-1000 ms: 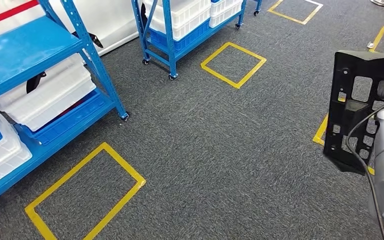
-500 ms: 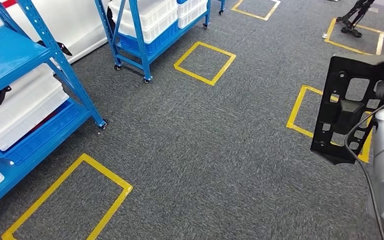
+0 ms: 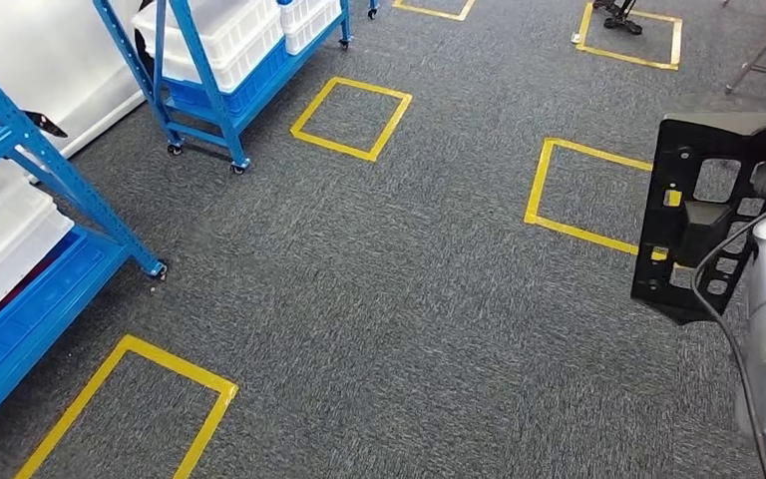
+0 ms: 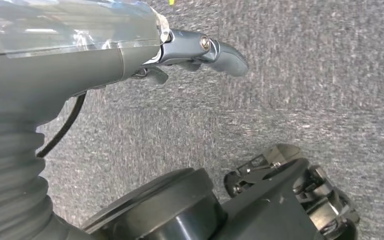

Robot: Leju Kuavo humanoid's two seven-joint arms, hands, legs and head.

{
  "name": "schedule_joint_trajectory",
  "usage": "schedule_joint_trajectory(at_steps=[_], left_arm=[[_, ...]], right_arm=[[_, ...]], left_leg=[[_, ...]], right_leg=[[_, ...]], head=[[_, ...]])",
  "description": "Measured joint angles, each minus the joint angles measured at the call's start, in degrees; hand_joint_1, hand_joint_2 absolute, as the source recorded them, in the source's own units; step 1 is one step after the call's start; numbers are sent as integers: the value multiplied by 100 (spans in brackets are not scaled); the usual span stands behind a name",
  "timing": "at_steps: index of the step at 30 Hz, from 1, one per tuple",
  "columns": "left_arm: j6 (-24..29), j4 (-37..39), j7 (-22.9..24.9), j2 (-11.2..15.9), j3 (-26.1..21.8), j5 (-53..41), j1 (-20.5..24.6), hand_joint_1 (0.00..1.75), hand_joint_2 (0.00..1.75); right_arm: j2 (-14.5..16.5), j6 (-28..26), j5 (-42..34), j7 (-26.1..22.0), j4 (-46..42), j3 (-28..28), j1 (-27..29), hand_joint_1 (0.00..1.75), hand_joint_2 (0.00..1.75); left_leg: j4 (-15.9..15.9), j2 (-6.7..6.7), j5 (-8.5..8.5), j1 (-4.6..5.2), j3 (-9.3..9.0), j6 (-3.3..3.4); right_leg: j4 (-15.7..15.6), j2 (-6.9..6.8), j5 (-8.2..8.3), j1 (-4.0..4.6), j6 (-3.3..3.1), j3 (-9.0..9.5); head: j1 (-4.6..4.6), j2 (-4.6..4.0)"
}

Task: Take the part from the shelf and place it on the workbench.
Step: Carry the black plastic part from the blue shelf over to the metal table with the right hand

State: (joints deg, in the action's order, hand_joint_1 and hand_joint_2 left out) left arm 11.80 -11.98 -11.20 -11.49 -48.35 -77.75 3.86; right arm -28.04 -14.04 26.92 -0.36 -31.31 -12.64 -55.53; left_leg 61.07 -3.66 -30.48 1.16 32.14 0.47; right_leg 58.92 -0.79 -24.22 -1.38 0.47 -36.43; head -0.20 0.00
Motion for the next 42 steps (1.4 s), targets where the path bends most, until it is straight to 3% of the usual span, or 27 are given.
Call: schedule_joint_trajectory(at_steps=[2,3,4,5,7,9,11,13,15,17,19,20,21,24,26,28,30,32,34,35,36,38,39,41,42], left_arm=[[5,0,-13,1,-1,1,5,0,175],[7,0,-19,1,-2,3,18,0,175],[8,0,-23,1,-2,4,34,0,175],[10,0,-20,1,-2,4,45,0,175],[16,0,-9,2,-2,-1,39,0,175],[20,0,-5,4,-2,-15,8,0,175],[20,0,-10,6,-2,-32,-6,0,175],[24,0,-13,5,-2,-41,9,0,175],[32,0,-12,4,-2,-45,9,0,175],[39,0,-10,3,-2,-51,-3,0,175],[40,0,-10,3,-2,-67,-11,0,175],[41,0,-11,3,-2,-75,-12,0,175],[42,0,-12,1,-2,-80,-12,0,175],[51,-1,-26,-2,-2,-81,-7,0,175],[63,-2,-41,3,-2,-80,-3,0,175],[71,-2,-44,7,-2,-80,0,0,175],[75,-2,-30,7,-2,-79,-1,0,175],[74,-2,-19,6,-5,-78,2,0,175],[70,-2,-17,5,-8,-78,34,0,175],[68,-2,-14,5,-8,-78,53,0,175],[67,-2,-9,5,-7,-79,60,0,175],[66,-2,2,5,-6,-81,48,0,175],[66,-1,6,6,-6,-81,36,0,175],[66,-1,8,7,-6,-82,13,0,175],[66,-2,5,8,-7,-81,9,0,175]], right_arm=[[3,18,16,1,-1,-5,-19,175,175],[9,32,26,3,-1,-8,-21,175,175],[11,44,35,7,-1,-11,-20,175,175],[12,55,42,10,-1,-16,-23,175,175],[9,64,51,23,-2,-24,-35,175,175],[10,66,54,52,-3,-29,-70,175,175],[-4,69,63,97,-4,-39,-116,175,175],[-63,91,85,136,-9,-58,-147,175,175],[-135,152,113,155,-27,-74,-230,175,175],[-159,239,141,167,-84,-78,-362,175,175],[-151,299,170,197,-168,-78,-442,175,175],[-148,313,190,225,-211,-78,-471,175,175],[-144,319,211,264,-255,-78,-514,175,175],[-131,349,269,424,-401,-75,-761,175,175],[-122,381,306,545,-478,-68,-946,175,175],[-125,410,344,652,-539,-62,-1098,175,175],[-135,452,380,744,-612,-44,-1266,175,175],[-138,501,409,805,-682,4,-1445,175,175],[-136,533,426,831,-714,57,-1575,175,175],[-137,542,431,838,-722,74,-1617,175,175],[-137,550,433,844,-728,87,-1649,175,175],[-137,560,436,849,-748,103,-1691,175,175],[-137,561,437,849,-756,111,-1711,175,175],[-134,561,439,850,-763,132,-1742,175,175],[-138,561,442,851,-764,139,-1749,175,175]], left_leg=[[734,253,-380,-32,321,-36],[1114,295,-521,-38,490,-44],[1346,309,-565,-40,592,-45],[1371,314,-500,-40,601,-39],[807,400,-104,-45,343,-2],[92,663,213,-64,42,34],[-205,797,258,-66,-61,46],[-298,689,288,-51,-80,95],[-405,559,367,-44,-106,182],[-453,416,407,-31,-109,227],[-448,274,405,-21,-99,232],[-445,206,400,-20,-98,227],[-438,141,391,-21,-99,218],[-370,-34,320,5,-95,149],[-334,-128,266,39,-98,94],[-323,-215,228,46,-107,52],[-111,-56,64,16,-29,-9],[536,213,-292,-20,251,-52],[1275,296,-568,-25,589,-38],[1432,309,-566,-21,666,-15],[1366,324,-451,-13,645,15],[683,437,-8,10,361,92],[313,571,176,16,207,129],[-128,764,323,21,19,173],[-189,778,309,24,-10,185]], right_leg=[[-3,97,11,-5,-43,-8],[-1,156,13,-3,-50,-14],[2,221,16,0,-50,-17],[7,290,18,2,-49,-17],[16,434,22,-1,-42,-9],[36,578,42,-2,-7,-40],[37,711,93,-24,72,-118],[19,798,138,-74,159,-175],[208,587,9,-69,194,-288],[821,259,-327,-34,201,-576],[1472,141,-564,-39,223,-858],[1566,113,-549,-49,233,-885],[1436,82,-441,-59,241,-800],[346,-222,-41,-39,238,-193],[57,-304,-23,9,170,-50],[59,-177,-14,15,86,-68],[53,-67,-1,-2,15,-78],[51,42,7,4,-37,-80],[52,163,8,35,-60,-77],[54,234,8,51,-65,-73],[56,309,9,63,-68,-69],[59,464,11,69,-68,-64],[64,534,16,68,-59,-71],[64,669,47,33,-13,-110],[56,735,72,9,25,-135]], head=[[-3,0],[-3,0],[-2,0],[-2,0],[-3,0],[1,0],[4,0],[2,0],[19,0],[41,0],[48,0],[49,0],[50,0],[46,0],[36,0],[25,0],[20,0],[16,0],[16,0],[17,0],[18,0],[19,0],[21,0],[19,0],[17,0]])
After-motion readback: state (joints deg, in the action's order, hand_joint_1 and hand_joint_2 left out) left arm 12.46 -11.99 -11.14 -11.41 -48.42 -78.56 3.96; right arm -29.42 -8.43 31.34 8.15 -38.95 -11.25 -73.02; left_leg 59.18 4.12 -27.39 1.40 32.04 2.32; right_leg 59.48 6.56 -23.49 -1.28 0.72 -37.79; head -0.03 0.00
